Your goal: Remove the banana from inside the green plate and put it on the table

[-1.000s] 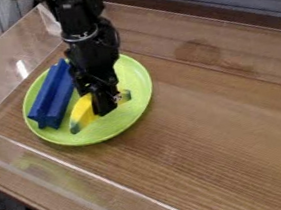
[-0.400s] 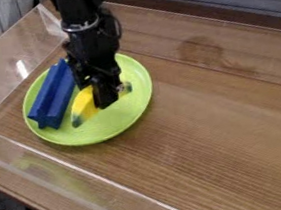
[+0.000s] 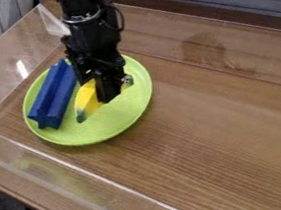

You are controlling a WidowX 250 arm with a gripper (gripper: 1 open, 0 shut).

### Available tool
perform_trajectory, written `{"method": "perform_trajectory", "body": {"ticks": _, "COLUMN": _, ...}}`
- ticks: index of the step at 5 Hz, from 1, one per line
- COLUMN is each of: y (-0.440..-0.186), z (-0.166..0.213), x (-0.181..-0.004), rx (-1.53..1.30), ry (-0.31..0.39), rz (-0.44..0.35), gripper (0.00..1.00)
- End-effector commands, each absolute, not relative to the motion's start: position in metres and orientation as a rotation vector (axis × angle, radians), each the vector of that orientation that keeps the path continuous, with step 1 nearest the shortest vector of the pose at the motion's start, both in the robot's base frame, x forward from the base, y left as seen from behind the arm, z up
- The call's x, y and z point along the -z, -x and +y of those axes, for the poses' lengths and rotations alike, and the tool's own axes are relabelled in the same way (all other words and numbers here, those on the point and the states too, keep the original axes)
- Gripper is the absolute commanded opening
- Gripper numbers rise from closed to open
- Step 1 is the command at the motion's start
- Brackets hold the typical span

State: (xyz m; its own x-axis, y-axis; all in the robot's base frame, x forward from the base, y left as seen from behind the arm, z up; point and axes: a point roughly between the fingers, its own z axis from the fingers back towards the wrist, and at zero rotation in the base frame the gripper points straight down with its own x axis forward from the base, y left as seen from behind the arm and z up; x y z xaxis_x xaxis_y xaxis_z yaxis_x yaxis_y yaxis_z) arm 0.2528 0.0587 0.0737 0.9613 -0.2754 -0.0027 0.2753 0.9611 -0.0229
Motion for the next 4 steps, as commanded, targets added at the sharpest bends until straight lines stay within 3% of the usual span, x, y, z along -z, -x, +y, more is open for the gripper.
{"method": "perform_trajectory", "body": {"ticks": 1, "y": -0.263, "z": 0.056, "x": -0.099, "rx": 0.269, "ry": -0.008, "rz": -0.071, "gripper": 0.00}}
{"method": "perform_trajectory", "body": {"ticks": 4, "y": -0.270, "z": 0.017, "x": -0.109, "rx": 0.207, "ry": 0.008, "rz": -0.098, "gripper": 0.00}}
